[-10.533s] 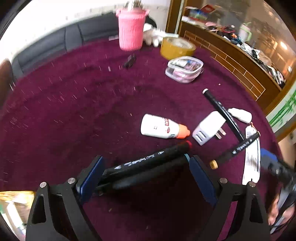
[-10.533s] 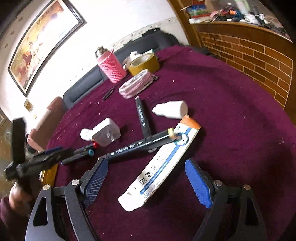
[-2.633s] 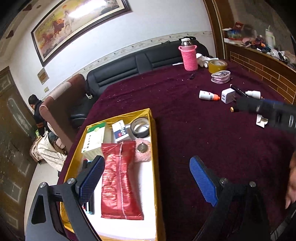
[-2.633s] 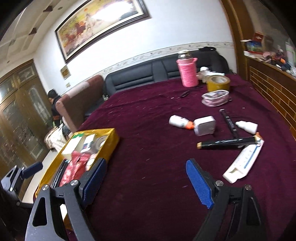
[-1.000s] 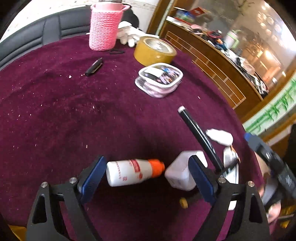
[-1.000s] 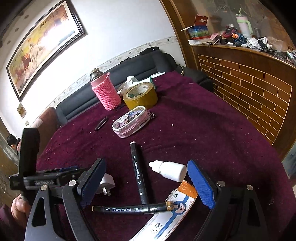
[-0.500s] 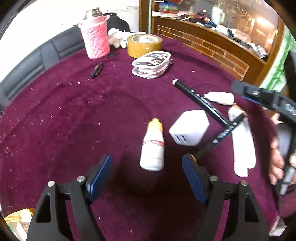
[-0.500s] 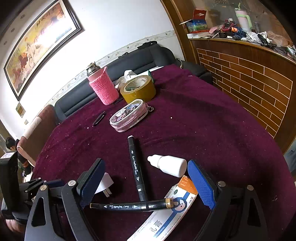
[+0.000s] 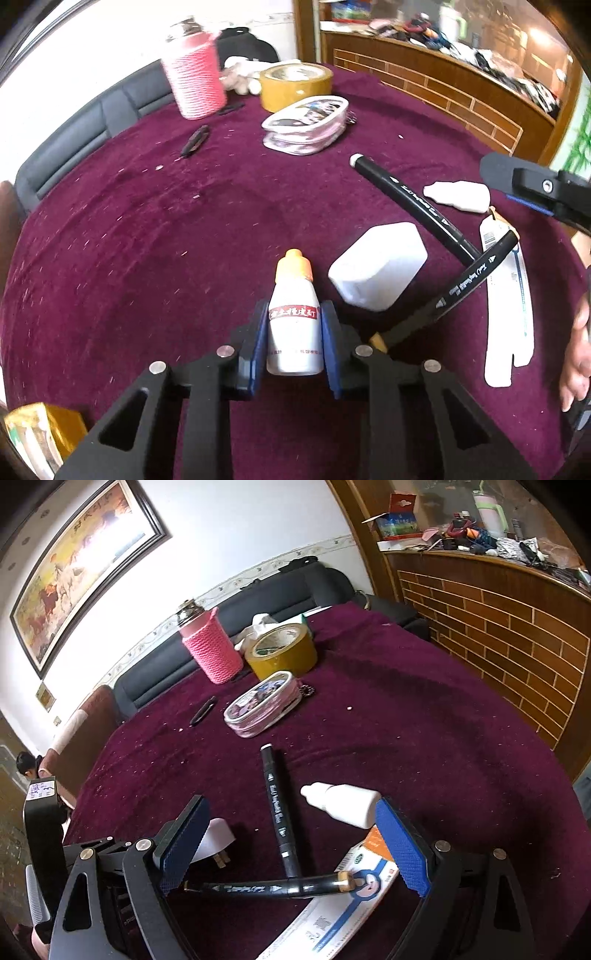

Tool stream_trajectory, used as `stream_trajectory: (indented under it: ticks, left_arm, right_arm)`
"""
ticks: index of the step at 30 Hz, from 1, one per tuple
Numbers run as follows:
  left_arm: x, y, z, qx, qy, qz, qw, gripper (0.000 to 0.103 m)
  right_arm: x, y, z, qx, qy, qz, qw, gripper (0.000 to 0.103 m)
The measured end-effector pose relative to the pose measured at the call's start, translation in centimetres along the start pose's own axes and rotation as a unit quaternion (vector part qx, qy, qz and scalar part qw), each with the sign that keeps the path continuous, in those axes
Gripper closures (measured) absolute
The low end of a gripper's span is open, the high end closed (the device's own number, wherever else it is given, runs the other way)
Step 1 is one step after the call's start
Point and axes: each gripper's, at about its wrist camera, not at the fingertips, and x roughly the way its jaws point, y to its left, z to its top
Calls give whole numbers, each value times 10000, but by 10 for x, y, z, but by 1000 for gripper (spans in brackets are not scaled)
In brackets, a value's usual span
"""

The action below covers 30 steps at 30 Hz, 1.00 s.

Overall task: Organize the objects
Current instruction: 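Reach to the white bottle with orange cap and grasp it with the left gripper, then grasp the white plug charger with the right gripper while the left holds the bottle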

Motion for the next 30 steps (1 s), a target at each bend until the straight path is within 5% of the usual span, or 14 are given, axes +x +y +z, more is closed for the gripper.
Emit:
stream_trajectory:
  ticks: [8, 13, 20, 30]
  left_arm:
    - [-61, 22, -45, -566, -381, 223, 9974, 77]
    - [-100, 32, -80, -974, -578, 133, 9935, 77]
    - [-127, 39, -115, -1282, -673, 174, 9893, 77]
    - [-144, 48, -141, -1544, -676, 395, 9849, 77]
  right_arm:
    - [3, 42, -18, -773, 163, 555, 9953, 9]
    - [17, 63, -30, -1288, 137, 77, 9916, 10]
    - [29, 65, -21, -997, 356, 28, 9944, 9]
    - [43, 99, -32, -1633, 529, -357, 9845, 10]
